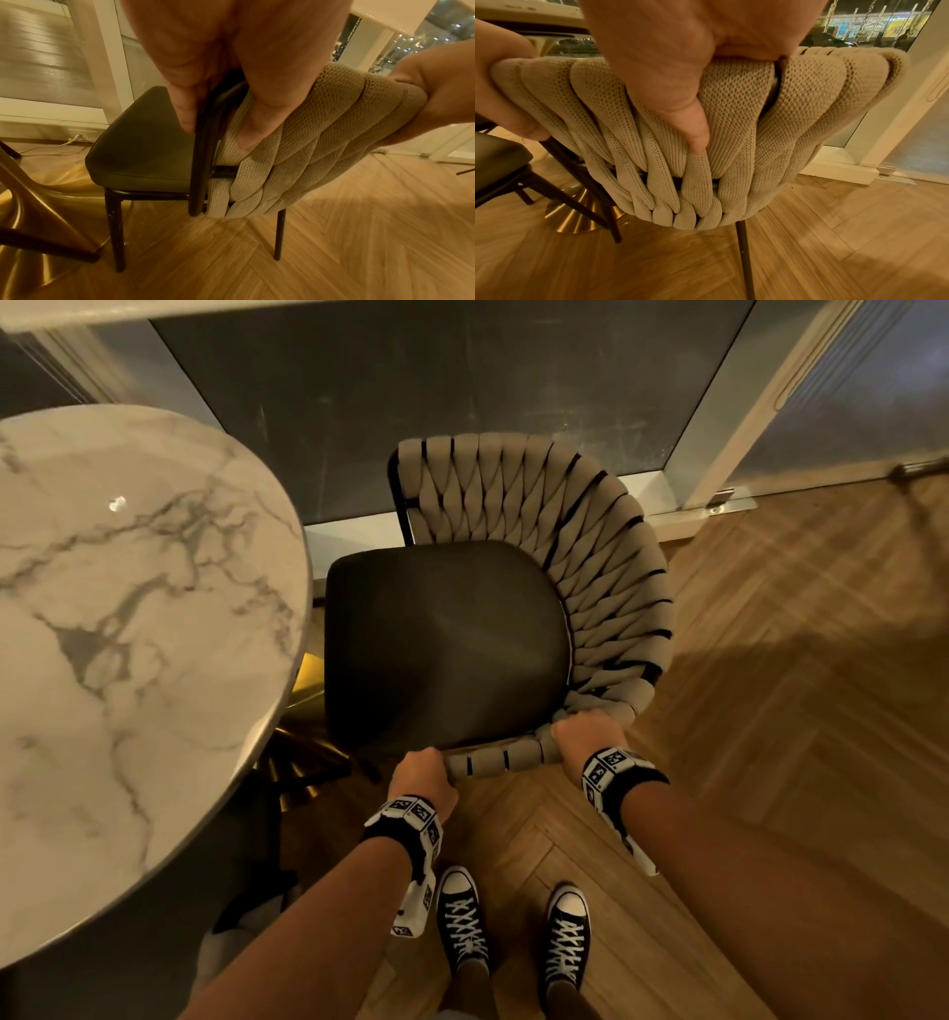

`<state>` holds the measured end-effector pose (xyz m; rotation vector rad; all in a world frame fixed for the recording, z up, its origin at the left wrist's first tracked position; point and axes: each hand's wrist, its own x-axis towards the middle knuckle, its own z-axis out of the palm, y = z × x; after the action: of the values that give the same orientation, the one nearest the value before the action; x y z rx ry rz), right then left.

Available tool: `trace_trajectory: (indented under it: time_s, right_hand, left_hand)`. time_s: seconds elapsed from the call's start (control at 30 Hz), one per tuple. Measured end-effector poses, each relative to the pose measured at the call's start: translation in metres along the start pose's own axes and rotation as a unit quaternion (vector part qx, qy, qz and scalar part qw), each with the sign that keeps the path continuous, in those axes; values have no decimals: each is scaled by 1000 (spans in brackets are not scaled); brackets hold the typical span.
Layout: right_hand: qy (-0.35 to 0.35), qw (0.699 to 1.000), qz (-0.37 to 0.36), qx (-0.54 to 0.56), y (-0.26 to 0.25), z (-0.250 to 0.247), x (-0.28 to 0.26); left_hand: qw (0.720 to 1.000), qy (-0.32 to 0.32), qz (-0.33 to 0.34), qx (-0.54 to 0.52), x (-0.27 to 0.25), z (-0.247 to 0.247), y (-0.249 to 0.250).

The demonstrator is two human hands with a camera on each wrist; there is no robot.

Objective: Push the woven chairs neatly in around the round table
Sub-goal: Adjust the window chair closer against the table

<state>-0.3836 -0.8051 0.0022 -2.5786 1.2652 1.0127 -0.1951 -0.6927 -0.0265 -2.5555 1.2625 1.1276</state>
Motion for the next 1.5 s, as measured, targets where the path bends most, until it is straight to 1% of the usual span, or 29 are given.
trace_trajectory:
  time_s: [0.13,0.4,0.6,0.73,0.93,1.1,1.33,1.5]
  right_hand:
    - [-1,1000,-5,13,-2,4,-4]
    - [6,999,-28,13,3,6,0]
    - [-2,999,-38,9,14,-3,9]
    - [13,999,-44,7,26,-8,20]
    - [15,999,-36,-18,29,-10,35]
    - [22,999,-45,-7,28,-13,46]
    - [33,998,-55,6,20,-17,61]
    - [38,999,-37,-12,22,-15,60]
  left_hand:
    - [1000,-3,12,29,0,2,-1]
    - [999,-10,1,39,3,-1,4]
    - [1000,-11,-6,25,10,-8,16]
    - [1000,-10,-4,17,15,-12,27]
    - [1000,-12,1,11,26,-17,31]
    - [1000,-11,8,18,34,-25,28]
    - [1000,-1,-6,4,44,-37,20]
    - [1000,2,2,5,43,-38,21]
